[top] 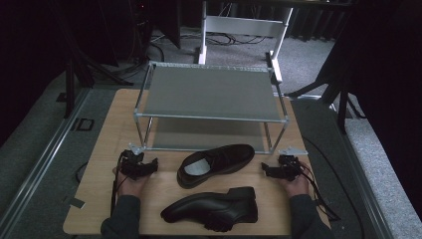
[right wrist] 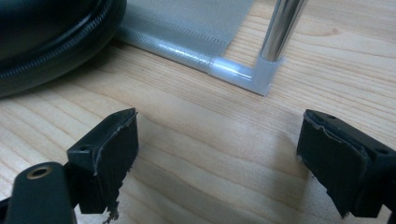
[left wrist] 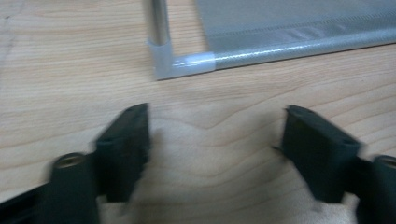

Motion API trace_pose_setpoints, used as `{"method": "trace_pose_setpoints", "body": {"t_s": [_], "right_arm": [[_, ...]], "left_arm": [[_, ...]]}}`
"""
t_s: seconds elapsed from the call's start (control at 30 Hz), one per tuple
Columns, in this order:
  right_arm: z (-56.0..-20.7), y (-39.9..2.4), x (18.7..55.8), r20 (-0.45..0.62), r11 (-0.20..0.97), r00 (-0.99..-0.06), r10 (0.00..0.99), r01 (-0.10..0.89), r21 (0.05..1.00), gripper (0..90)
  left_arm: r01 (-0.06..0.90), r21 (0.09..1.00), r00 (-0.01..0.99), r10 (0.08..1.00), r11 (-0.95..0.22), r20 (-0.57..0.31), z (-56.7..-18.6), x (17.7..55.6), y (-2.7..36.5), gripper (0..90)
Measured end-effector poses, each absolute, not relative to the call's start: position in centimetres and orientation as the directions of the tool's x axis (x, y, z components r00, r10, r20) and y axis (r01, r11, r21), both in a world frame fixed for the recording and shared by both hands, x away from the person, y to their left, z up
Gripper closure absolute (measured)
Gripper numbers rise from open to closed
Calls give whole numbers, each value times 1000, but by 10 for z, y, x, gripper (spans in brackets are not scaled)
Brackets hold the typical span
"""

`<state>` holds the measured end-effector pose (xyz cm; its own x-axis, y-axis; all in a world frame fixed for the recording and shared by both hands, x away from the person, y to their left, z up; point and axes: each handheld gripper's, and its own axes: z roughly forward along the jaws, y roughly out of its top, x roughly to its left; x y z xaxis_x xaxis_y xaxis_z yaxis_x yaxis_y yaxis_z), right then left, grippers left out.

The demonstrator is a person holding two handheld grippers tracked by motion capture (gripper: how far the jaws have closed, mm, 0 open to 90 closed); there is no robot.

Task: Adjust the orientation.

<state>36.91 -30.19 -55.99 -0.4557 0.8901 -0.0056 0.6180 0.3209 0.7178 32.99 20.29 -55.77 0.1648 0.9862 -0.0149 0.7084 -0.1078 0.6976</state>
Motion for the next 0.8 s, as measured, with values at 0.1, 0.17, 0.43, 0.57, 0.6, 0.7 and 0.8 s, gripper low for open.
{"method": "trace_pose_setpoints", "body": {"t_s": [0.1, 0.17, 0.43, 0.57, 0.6, 0.7, 0.8], "right_arm": [[-560, -302, 367, -6, 326, -462, 887, 615, 718, 124], [-560, -302, 364, -6, 328, -466, 885, 614, 718, 124], [-560, -302, 358, -4, 328, -467, 884, 615, 717, 125], [-560, -302, 358, -4, 327, -466, 885, 615, 717, 125], [-560, -302, 358, -5, 328, -466, 885, 615, 717, 126], [-560, -302, 358, -4, 326, -464, 886, 615, 718, 129], [-560, -302, 358, -3, 324, -462, 887, 616, 718, 130]], "left_arm": [[711, 697, 191, 980, -94, -62, -554, 328, 204, 455], [695, 710, 221, 973, -111, -65, -547, 323, 201, 476], [569, 795, 435, 898, -212, -71, -502, 309, 176, 505], [496, 820, 534, 845, -286, -28, -478, 305, 158, 509], [479, 824, 559, 829, -303, -20, -472, 305, 151, 510], [455, 824, 616, 788, -337, -17, -462, 308, 135, 526], [453, 811, 656, 755, -369, -23, -460, 316, 123, 548]]}}
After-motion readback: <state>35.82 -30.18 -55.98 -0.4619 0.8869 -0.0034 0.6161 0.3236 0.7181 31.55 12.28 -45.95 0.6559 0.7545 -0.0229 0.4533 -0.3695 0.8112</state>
